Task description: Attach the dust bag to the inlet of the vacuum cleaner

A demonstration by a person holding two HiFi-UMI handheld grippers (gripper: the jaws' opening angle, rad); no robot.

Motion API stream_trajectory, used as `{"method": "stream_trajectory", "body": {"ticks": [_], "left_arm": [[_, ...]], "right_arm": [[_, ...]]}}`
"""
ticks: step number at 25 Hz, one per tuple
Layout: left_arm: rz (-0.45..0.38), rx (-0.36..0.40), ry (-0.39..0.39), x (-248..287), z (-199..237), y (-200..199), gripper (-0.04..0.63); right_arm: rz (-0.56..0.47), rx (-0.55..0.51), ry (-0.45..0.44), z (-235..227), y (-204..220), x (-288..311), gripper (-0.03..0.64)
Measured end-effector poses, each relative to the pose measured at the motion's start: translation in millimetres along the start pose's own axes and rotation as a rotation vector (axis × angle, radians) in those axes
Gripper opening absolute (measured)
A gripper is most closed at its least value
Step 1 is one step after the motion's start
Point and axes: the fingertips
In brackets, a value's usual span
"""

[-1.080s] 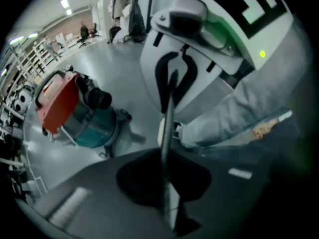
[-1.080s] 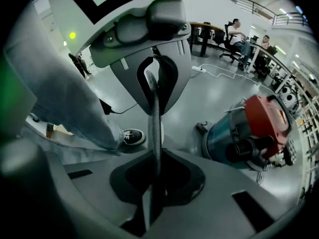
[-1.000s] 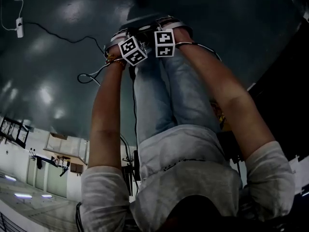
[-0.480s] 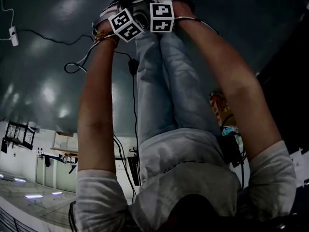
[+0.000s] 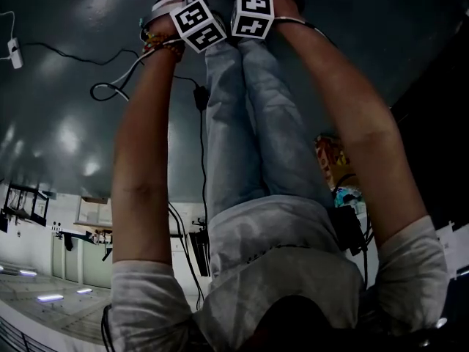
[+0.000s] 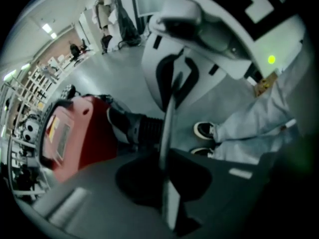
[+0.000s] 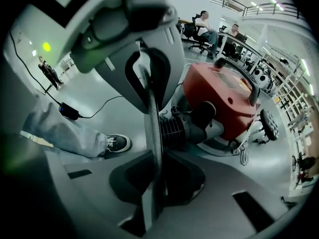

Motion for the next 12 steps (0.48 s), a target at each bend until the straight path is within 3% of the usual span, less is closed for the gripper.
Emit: {"method": "stream_trajectory", "body": {"ticks": [3, 8, 10, 12], "left_arm": [[0.012, -0.039, 0.024, 6, -1, 14, 0.031], [0.015, 0.011, 0.008, -2, 9, -5, 0.034], [0.008, 0.034, 0.002, -2, 11, -10, 0.035], [0.012, 0.002, 0.006, 3, 14, -1, 0.038]], "right_arm": [[-0.017, -0.019, -0.004, -1, -13, -9, 0.031], [-0.017, 0.099, -0.045, -4, 6, 4, 0.031], [-0.002, 0.107, -0.041, -4, 11, 4, 0.031], [0.001, 0.081, -0.014, -8, 2, -2, 0.031]]}}
Point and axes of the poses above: the fingertips, and each gripper's own axes: x forward along the fingers, z to its left, y out of its underside, and after that the axes turned 1 degree about y, right-handed
